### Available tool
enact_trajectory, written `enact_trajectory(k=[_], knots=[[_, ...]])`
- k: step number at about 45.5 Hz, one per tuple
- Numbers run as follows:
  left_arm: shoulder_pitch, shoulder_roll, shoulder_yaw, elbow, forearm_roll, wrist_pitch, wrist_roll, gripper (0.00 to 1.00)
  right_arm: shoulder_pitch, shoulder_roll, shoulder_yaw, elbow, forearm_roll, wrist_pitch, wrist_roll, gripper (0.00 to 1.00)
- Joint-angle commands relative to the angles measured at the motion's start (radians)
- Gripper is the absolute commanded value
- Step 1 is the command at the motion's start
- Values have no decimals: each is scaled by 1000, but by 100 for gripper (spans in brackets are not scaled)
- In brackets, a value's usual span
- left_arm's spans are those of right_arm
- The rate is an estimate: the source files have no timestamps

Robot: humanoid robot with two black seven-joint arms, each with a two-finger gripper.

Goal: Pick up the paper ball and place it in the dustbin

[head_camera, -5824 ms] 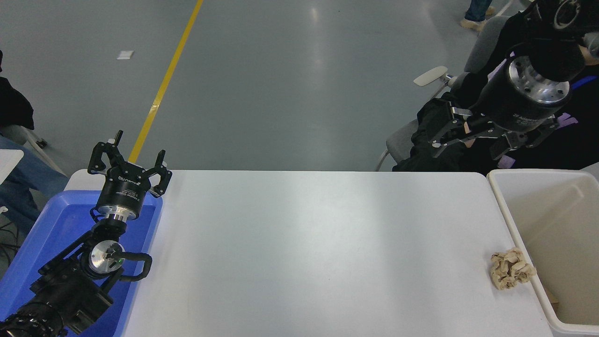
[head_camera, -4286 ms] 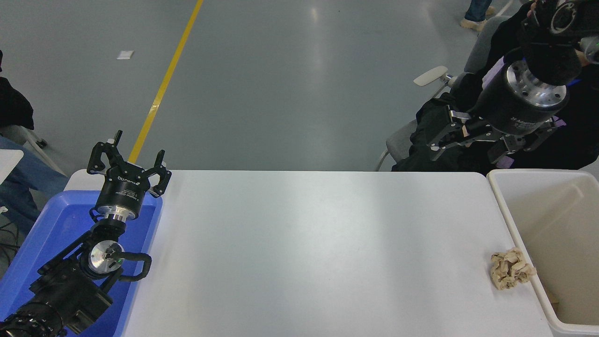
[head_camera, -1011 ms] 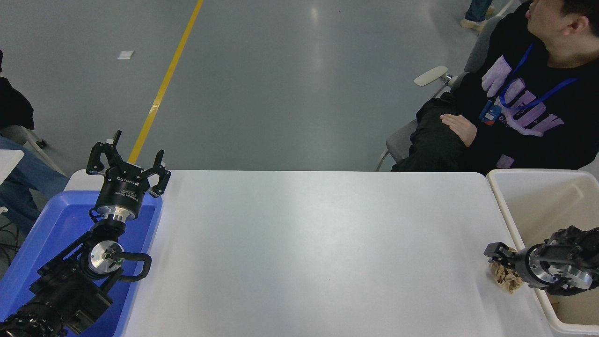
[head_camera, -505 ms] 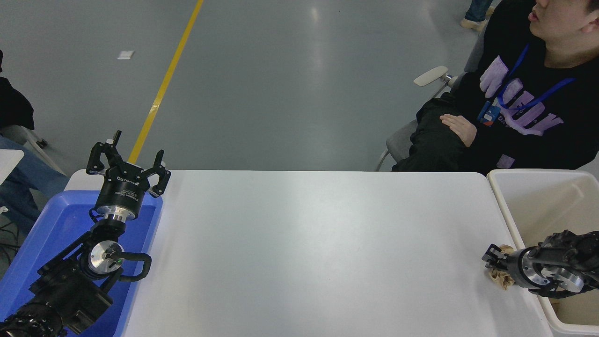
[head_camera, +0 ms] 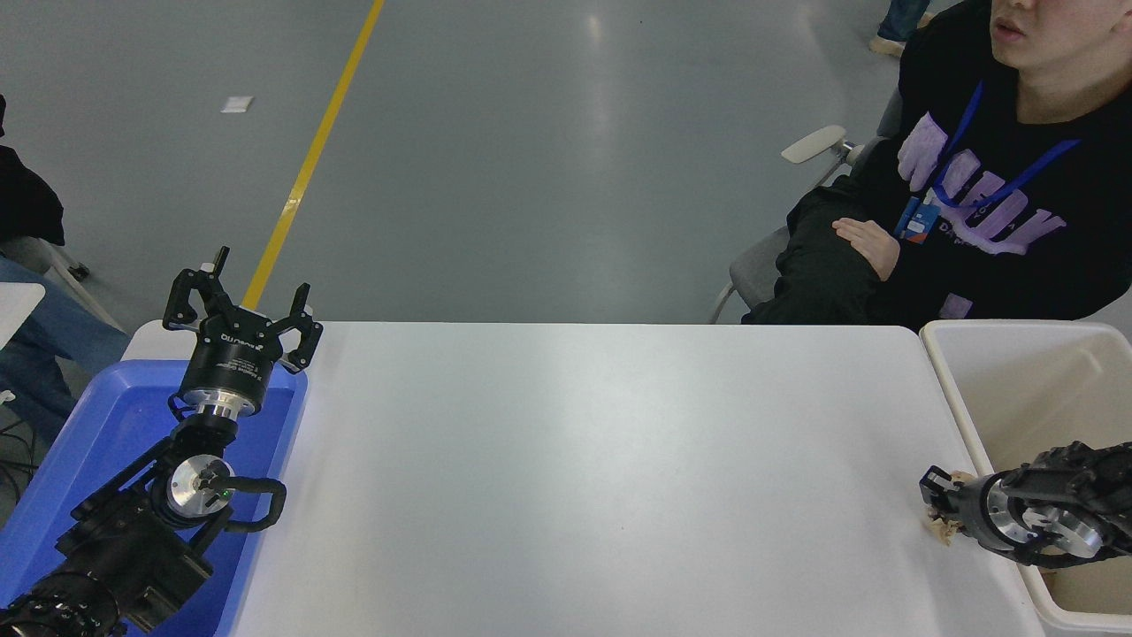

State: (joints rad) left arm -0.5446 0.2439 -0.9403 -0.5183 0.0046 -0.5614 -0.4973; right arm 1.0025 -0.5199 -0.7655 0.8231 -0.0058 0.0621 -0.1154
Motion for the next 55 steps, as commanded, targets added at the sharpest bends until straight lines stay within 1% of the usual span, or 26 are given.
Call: enact_trajectory(k=[1,18,38,42,49,52,55], knots=[[0,0,0,0,0,0,0,98,7,-8,0,5,4,8,0,0],[0,0,0,0,0,0,0,98,54,-54,-8,59,4,21,0,0],[-2,0,0,0,0,0,0,98,83,-52,-40,89,-3,22,0,0],[-2,0,2,0,2,0,0,98,191,-66,-154,206,-11,33,0,0],[-2,0,3,0,2,0,2,98,497,-111,-397,462,-11,54,5,0],[-2,0,3,0,2,0,2,98,645,-137,-474,553,-13,111,5,0],[-2,0,3,0,2,0,2,98,795,-176,-527,617,-14,232,5,0]])
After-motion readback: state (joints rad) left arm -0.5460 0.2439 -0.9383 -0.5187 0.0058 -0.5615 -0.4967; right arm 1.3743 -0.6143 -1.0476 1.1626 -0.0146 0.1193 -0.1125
